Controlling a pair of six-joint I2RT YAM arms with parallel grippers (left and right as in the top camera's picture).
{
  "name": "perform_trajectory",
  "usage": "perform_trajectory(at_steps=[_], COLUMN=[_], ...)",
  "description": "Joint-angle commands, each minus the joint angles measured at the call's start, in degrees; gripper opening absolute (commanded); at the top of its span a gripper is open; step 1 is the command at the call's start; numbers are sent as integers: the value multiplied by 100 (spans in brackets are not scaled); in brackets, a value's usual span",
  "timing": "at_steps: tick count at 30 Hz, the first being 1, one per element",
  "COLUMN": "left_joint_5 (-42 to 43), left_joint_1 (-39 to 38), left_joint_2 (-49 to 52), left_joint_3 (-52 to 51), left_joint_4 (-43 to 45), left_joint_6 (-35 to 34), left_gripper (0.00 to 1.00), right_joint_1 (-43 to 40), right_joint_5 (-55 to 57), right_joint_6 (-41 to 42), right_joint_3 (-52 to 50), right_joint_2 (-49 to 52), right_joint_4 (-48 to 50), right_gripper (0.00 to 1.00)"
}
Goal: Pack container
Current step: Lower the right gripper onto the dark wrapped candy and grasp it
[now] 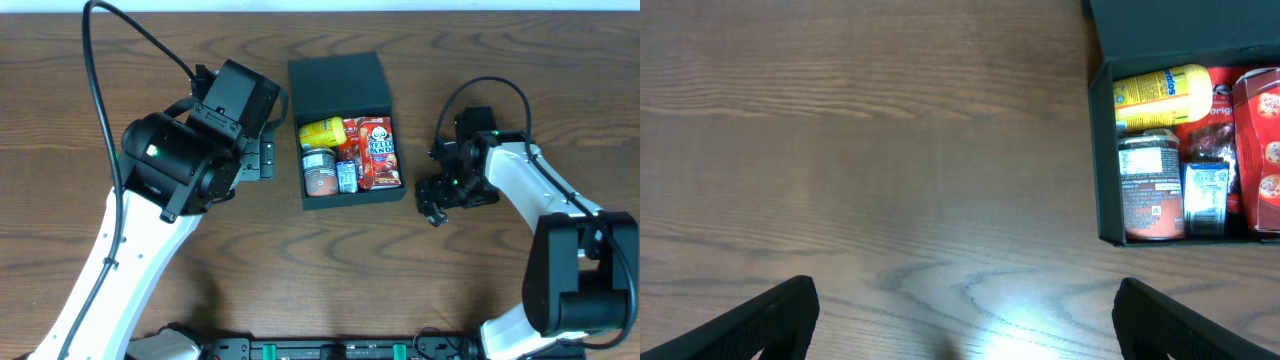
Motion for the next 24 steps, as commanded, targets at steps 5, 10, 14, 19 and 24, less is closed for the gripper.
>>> perform_trajectory(at_steps=[5,10,14,19,24], left_joint_5=[-122,-125,-125,-122,-122], left_joint_1=[28,28,28,28,28], left_joint_2=[0,0,0,0,0], left_joint_3=[-46,-46,-46,-46,-46], left_joint_4=[-4,-2,-2,17,35], left_joint_6=[81,83,105,105,105], left_gripper=[95,95,95,95,95], right_joint_1=[37,37,37,52,98], right_joint_5=[-76,136,136,133,133], right_joint_6=[-61,157,201,201,256], right_joint_3=[-46,-85,-85,-107,-197], right_joint_2=[44,44,44,44,44], right_joint_4=[9,37,33,44,109], right_gripper=[99,99,99,99,99])
